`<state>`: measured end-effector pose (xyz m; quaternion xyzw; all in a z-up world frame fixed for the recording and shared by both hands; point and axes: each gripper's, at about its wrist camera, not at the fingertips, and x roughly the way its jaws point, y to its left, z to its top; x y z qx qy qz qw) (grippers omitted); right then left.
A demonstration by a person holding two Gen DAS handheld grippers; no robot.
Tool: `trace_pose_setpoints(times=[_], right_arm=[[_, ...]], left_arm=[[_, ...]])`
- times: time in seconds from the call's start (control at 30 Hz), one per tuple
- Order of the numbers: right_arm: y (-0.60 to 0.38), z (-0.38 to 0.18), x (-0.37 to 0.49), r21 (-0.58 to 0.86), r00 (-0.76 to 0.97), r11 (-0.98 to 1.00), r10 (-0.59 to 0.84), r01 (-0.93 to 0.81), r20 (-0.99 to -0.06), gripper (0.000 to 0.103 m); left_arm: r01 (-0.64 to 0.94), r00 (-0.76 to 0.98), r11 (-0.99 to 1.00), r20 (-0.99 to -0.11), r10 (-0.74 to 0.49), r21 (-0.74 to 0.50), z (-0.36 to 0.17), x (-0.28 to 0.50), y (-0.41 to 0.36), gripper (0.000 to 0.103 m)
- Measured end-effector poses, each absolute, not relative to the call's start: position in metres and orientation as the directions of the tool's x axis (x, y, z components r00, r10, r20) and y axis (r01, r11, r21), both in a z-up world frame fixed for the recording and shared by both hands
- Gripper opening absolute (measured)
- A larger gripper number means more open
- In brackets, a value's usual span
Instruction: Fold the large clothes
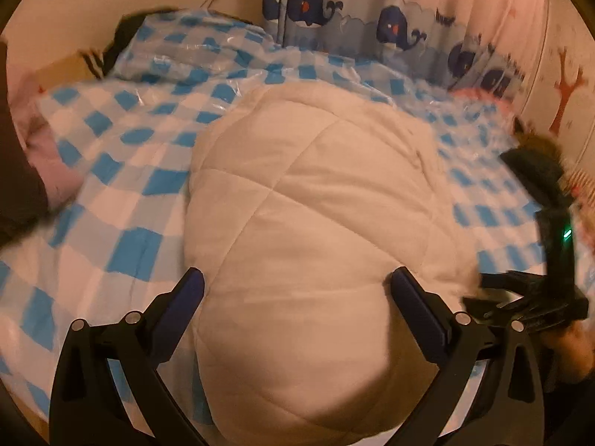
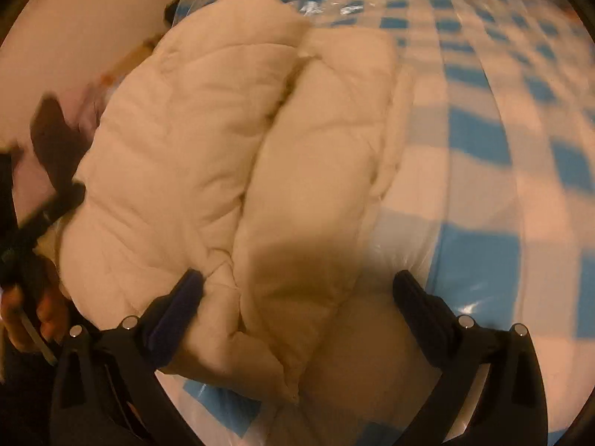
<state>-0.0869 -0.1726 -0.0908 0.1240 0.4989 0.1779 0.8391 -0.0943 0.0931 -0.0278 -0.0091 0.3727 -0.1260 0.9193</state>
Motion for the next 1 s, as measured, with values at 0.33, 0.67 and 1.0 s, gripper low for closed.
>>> trace_pose_setpoints(times=[0.33,0.67,1.0], right_arm=[[-0.142,0.007,-0.170,0.130,0.685,0.989,0.143,-0.071,-0.714,0.097],[-0.105,0.041,-0.207,0.013,0.800,0.999,0.044,-0.046,-0.598,0.097],[-0.102,0.036,-0.198,0.016,0.787,1.000,0.013,-0.004,-0.617,0.097]], left_arm=[[0.159,0.746,0.987,-0.652,-0.134,-0.020,0.010,-0.155,0.079,0.096],[0.133,0.797,0.991,-0.591,-0.122,-0.025,0.040,-0.193,0.088,0.096],[0.130,0.806,0.991,-0.579,-0.122,-0.027,0.043,-0.195,0.089,0.096]])
